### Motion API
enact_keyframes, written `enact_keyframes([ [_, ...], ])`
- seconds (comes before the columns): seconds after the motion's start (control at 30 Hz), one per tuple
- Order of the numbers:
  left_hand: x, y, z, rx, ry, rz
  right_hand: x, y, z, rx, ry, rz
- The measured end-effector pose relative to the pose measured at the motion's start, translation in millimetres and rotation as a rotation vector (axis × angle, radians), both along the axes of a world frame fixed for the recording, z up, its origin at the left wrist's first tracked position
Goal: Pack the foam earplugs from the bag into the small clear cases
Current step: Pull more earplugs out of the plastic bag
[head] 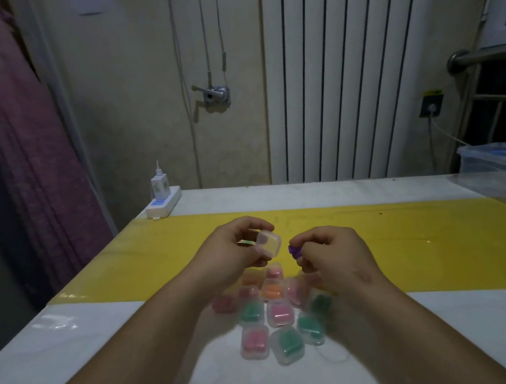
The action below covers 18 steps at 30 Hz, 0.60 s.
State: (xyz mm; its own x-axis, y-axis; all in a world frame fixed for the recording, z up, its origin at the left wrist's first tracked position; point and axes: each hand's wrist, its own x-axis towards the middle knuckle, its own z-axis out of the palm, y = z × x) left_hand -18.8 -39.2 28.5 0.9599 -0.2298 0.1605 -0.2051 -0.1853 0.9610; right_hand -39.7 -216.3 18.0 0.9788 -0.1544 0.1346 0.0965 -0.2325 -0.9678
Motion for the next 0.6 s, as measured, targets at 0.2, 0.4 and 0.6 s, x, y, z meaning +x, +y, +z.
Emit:
enact_keyframes([
  [0.2,-7.7,4.5,-12.6,-0.103,0.03,-0.035,-3.0,8.7,-4.7,-0.063,-0.056,0.096],
  [0.4,-11.2,2.1,-10.5,-0.2,0.02,-0.048,-5.8,6.8,3.1,0.109,-0.012,0.099],
  [0.6,-8.5,5.1,-10.6,-0.132,-0.093,-0.025,-5.9,7.9,0.6,0.103,-0.02,0.113],
])
